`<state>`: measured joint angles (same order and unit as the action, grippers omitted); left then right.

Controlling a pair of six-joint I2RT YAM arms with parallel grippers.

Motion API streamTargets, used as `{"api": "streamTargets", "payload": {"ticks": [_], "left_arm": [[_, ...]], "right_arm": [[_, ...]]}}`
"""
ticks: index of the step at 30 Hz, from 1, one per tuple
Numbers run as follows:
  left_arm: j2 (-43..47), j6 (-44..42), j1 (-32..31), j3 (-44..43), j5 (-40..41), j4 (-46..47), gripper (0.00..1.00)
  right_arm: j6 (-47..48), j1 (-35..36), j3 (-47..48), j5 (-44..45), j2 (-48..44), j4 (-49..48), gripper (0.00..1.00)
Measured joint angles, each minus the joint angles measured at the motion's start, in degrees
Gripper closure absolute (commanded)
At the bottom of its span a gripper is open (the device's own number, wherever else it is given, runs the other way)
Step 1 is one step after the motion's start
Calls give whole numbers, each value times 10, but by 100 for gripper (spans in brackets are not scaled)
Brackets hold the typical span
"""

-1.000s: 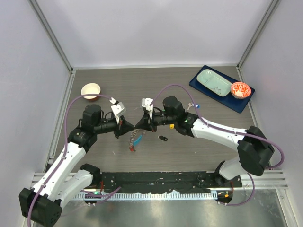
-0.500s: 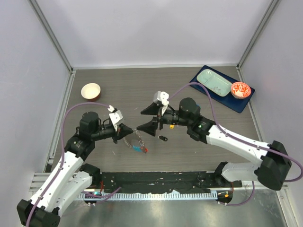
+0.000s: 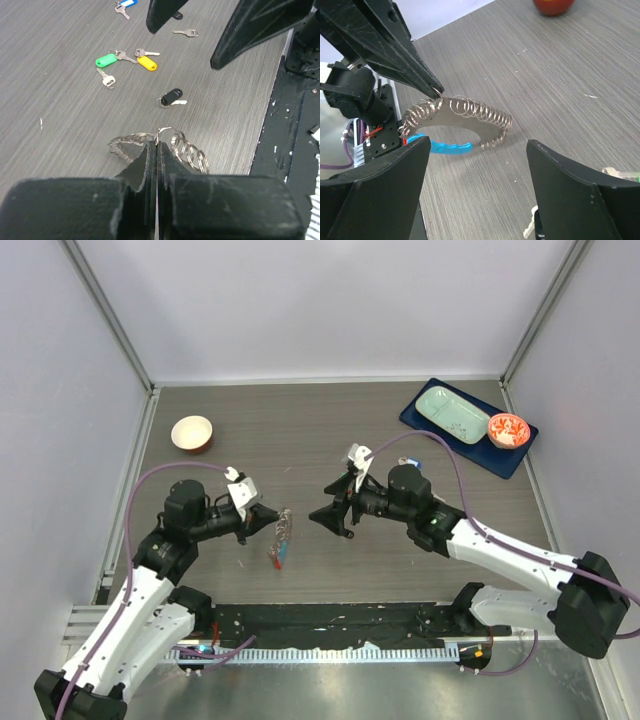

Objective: Put the keys on the keyring

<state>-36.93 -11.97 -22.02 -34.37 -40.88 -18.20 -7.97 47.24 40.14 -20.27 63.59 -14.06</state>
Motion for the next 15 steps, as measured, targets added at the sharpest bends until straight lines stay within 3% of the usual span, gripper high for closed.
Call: {"api": "streamTargets", "payload": {"ticks": [8, 15], "left_arm": [[-14, 93, 0, 1, 19, 17, 100], [20, 148, 0, 32, 30, 26, 100]], "right_arm": [[-43, 11, 0, -49, 81, -74, 35], [-103, 19, 7, -70, 126, -124, 39]]}}
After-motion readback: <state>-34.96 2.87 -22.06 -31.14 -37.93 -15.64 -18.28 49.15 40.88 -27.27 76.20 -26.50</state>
